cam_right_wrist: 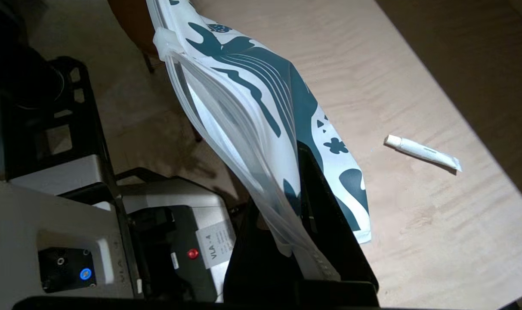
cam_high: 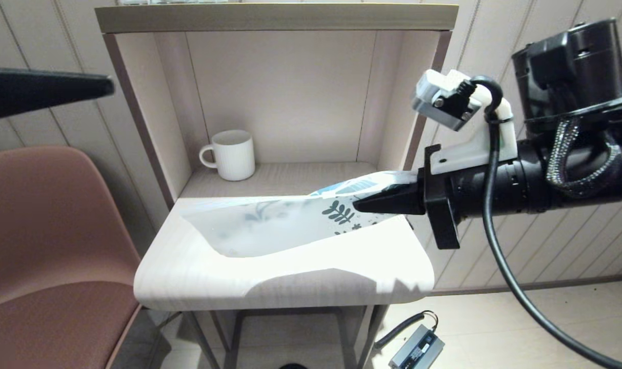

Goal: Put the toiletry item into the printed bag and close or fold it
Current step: Pick up the storage bag, then open the storage bag

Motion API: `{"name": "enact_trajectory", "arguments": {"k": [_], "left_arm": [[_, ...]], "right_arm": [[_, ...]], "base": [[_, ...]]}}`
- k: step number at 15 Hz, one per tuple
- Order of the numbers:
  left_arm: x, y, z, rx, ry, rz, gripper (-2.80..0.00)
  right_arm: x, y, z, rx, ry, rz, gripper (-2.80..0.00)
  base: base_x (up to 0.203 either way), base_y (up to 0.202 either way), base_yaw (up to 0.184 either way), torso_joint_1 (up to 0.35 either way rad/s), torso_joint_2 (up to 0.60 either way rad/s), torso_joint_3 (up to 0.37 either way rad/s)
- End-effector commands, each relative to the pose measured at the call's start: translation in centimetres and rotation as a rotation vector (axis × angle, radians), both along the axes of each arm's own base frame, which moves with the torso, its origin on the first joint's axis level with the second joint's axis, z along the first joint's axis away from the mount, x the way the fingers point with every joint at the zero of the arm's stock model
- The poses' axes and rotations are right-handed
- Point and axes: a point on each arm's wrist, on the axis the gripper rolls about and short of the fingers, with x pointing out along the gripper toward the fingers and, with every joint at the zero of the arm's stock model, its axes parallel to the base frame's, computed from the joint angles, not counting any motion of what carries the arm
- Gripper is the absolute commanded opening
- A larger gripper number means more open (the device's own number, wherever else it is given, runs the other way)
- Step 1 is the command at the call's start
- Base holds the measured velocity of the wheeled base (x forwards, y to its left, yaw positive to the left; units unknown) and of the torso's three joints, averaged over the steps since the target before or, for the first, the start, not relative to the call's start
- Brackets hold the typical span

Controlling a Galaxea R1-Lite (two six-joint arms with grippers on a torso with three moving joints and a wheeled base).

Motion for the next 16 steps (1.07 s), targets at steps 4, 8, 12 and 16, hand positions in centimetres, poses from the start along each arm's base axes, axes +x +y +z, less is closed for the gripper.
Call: {"name": "enact_trajectory", "arguments": {"k": [4, 8, 12, 16], "left_arm": [[7.5, -6.2, -0.9, 0.23, -0.193, -0.293, -2.8], [8.2, -7.0, -2.3, 0.315, -0.233, -0.34, -2.8], [9.0, -7.5, -3.2, 0.357, -0.218, -0.363, -2.8], [9.4, -9.2, -3.0, 0.359, -0.202, -0.412, 0.0]], "right_arm": [[2.2, 1.9, 0.7, -0.064, 0.149, 0.007, -2.8], [2.8, 2.4, 2.5, -0.077, 0.3, 0.023, -2.8], [3.0, 2.7, 2.2, -0.087, 0.351, 0.044, -2.8], [3.8, 2.9, 1.7, -0.107, 0.317, 0.053, -2.8]], "base": [[0.0, 0.0, 0.0, 0.0, 0.0, 0.0], [0.0, 0.0, 0.0, 0.0, 0.0, 0.0], [0.0, 0.0, 0.0, 0.0, 0.0, 0.0], [0.0, 0.0, 0.0, 0.0, 0.0, 0.0]]}}
